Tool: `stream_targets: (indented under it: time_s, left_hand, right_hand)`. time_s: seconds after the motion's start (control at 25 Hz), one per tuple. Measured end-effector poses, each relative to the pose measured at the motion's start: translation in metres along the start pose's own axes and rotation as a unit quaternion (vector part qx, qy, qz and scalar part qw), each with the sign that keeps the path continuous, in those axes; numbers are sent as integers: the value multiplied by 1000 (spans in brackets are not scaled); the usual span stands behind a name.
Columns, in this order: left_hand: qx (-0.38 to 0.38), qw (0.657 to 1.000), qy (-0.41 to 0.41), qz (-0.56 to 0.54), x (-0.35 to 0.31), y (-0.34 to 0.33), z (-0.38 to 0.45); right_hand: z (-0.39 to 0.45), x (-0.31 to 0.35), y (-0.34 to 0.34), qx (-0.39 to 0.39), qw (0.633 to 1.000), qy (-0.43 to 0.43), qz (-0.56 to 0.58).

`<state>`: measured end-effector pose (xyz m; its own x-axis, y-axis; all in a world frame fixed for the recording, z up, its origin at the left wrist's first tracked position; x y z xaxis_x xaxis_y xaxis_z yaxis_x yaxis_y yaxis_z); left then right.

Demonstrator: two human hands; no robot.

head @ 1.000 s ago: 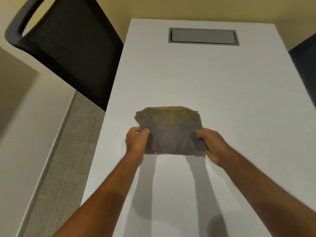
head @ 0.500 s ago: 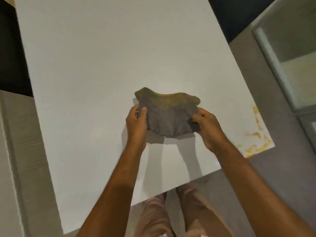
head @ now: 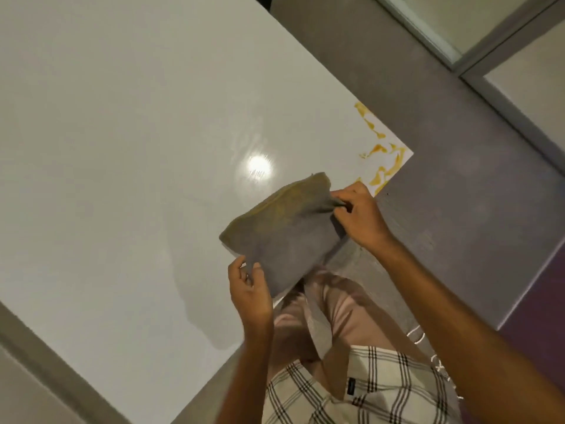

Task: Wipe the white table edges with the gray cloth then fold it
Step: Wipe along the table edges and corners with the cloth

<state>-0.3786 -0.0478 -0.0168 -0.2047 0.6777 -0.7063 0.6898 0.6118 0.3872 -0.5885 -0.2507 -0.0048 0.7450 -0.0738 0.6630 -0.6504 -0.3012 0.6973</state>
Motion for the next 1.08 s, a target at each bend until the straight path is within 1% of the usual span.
stream_targets:
  time_s: [0.08, 0.12, 0.2, 0.28, 0.32, 0.36, 0.44, 0.48, 0.56, 0.64, 0.72, 0.84, 0.96, 1.08]
  left_hand:
    - [42, 995, 13, 93, 23, -5, -10]
    - [72, 989, 13, 130, 30, -7, -12]
    - [117, 979, 6, 166, 33, -7, -10]
    - [115, 969, -36, 215, 24, 1, 0]
    - [106, 961, -60, 249, 17, 4, 7]
    - [94, 952, -77, 282, 9, 7, 15]
    - [71, 935, -116, 328, -10, 7, 32]
    - [62, 929, -142, 335, -21, 4, 40]
    - [48, 925, -186, 327, -43, -7, 56]
    - [45, 918, -234, 318, -64, -25, 68]
    - [53, 904, -285, 315, -83, -47, 74]
    - [69, 874, -350, 331, -103, -81, 79]
    - [75, 852, -373, 359, -116, -110, 85]
    - [66, 835, -400, 373, -123, -133, 94]
  right_hand:
    - [3, -7, -7, -1, 999, -10, -31]
    - [1, -7, -11, -18, 999, -10, -29]
    - [-9, -5, -18, -64, 998, -15, -5]
    - [-27, -3, -28, -104, 994, -28, -1]
    - [-39, -1, -37, -107, 994, -29, -17]
    - [-51, 2, -50, -96, 994, -29, -50]
    - [-71, 13, -83, -62, 982, -17, -175]
    - [-78, 20, -102, -44, 972, -6, -232]
    - [-84, 31, -137, -17, 959, 10, -284]
    - [-77, 26, -155, -17, 961, -26, -276]
    - [-67, 15, -160, -40, 964, -58, -258]
    - [-53, 0, -153, -84, 960, -66, -258]
    - [-28, -26, -125, -138, 950, -81, -269]
    - [9, -53, -90, -181, 940, -118, -262]
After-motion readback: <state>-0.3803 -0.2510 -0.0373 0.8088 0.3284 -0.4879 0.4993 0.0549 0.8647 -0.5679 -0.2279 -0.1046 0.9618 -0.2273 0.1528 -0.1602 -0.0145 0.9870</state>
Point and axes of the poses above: each hand's wrist, its own z-axis towards the middle knuckle, its own y-axis out of the back of the hand, x = y × z, the point moved 6 cm from there along z, towards the middle knuckle, and after that the axes turned 5 degrees about -x, right-handed, at the moved point
